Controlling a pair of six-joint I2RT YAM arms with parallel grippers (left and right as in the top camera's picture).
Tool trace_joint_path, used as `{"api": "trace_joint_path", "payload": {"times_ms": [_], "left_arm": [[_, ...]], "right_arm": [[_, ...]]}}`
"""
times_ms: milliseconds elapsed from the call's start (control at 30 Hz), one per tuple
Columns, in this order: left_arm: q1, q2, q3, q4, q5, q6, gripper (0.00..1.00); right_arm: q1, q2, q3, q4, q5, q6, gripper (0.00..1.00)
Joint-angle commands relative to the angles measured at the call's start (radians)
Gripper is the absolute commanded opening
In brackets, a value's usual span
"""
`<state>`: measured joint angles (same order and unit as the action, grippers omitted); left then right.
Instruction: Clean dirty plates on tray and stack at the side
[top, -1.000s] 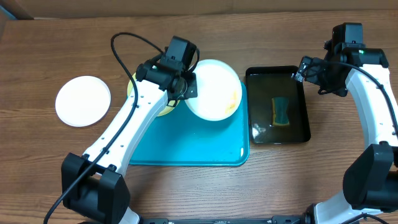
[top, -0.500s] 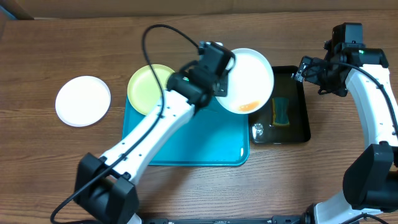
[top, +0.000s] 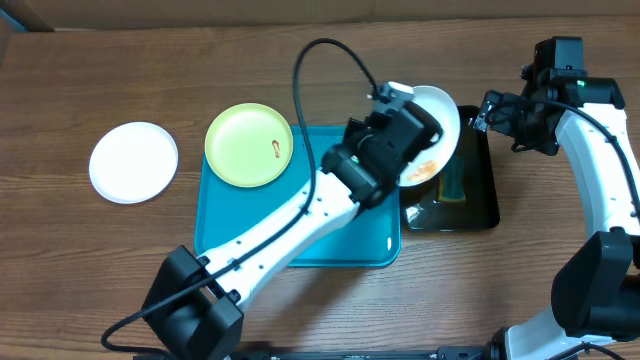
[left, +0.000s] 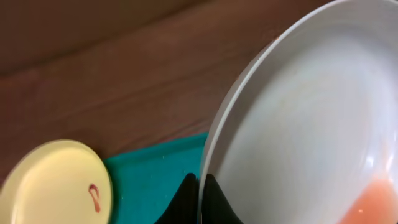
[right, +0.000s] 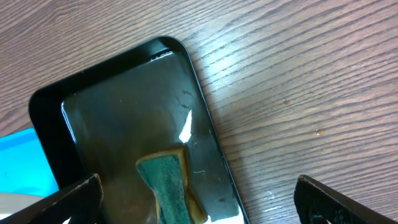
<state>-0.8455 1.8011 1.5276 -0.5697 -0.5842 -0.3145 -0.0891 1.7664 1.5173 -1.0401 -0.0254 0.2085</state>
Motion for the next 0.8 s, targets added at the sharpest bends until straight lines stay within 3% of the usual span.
{"api": "trace_joint_path", "payload": {"times_ms": [0,300,767], "left_arm": [[-0.050,0.010,0.028,0.043,-0.176,0.135,0.04],[-0.142,0.011,0.028,0.133,-0.341,0.346,0.04],[-0.157,0.011,0.028,0.164,-0.422,0.371,0.04]], "right_arm": [[0.006,-0.008,0.008,0.006,0.006,0.005,1.00],[0.006,-0.008,0.008,0.006,0.006,0.005,1.00],[0.006,-0.008,0.008,0.006,0.006,0.005,1.00]]}}
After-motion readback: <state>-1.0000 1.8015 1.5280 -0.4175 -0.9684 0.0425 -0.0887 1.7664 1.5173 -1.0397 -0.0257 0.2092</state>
